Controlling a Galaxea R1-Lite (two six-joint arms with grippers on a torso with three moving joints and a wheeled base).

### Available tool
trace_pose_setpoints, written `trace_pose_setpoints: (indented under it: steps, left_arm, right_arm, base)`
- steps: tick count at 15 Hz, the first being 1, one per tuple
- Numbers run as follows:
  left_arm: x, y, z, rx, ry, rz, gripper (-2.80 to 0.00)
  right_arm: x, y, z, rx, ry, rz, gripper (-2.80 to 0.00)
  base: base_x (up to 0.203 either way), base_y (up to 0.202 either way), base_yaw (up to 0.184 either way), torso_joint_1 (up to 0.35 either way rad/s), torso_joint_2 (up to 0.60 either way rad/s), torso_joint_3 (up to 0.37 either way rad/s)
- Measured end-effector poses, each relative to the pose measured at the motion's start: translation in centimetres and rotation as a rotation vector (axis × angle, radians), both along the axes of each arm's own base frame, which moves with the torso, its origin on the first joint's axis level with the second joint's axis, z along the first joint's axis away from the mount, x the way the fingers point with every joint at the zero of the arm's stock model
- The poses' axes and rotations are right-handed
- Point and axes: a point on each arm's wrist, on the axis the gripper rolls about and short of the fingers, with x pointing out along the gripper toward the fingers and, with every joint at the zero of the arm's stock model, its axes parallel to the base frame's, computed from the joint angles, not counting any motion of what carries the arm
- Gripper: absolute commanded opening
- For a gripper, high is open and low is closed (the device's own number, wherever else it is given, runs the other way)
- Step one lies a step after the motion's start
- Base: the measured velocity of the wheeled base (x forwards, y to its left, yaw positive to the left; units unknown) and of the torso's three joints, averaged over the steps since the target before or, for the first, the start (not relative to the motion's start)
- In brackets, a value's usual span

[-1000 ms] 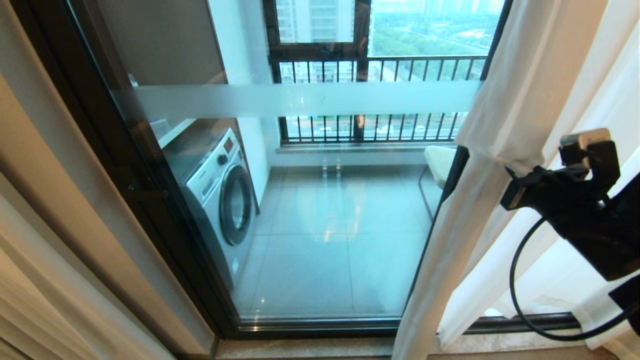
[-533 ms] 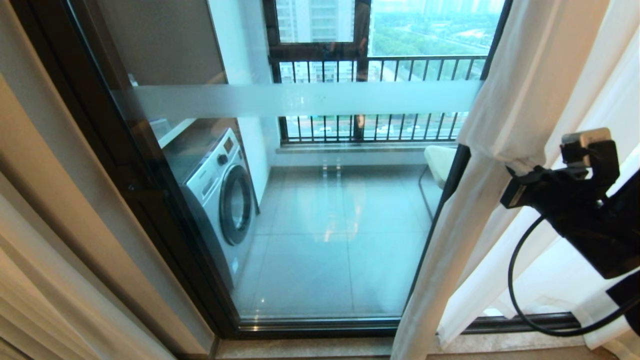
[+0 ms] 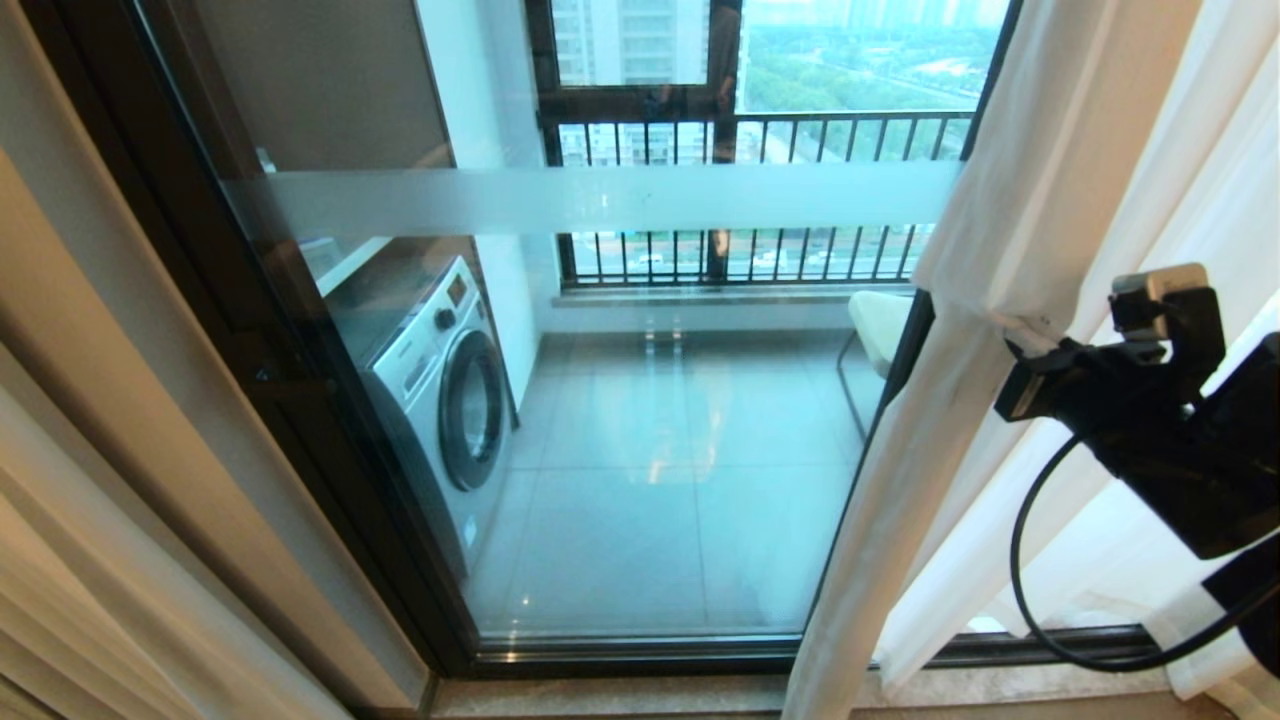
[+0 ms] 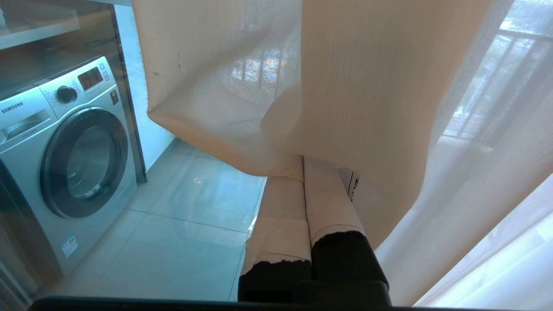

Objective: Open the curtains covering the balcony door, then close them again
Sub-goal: Pull the inner curtains open on both sides

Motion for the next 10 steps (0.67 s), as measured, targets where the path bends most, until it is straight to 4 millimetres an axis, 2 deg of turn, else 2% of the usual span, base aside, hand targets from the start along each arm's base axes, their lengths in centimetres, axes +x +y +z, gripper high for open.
trace_pose_setpoints:
  steps: [10]
  left_arm:
    - [0.00,0.00,0.01,-0.002,-0.001,-0.001,-2.80]
  right_arm:
    - [0.48,-0.37,-0.30,0.004,-0.015,-0.012,-2.80]
  base:
    - [0.000,0.000,0.000,0.000,0.00,0.000]
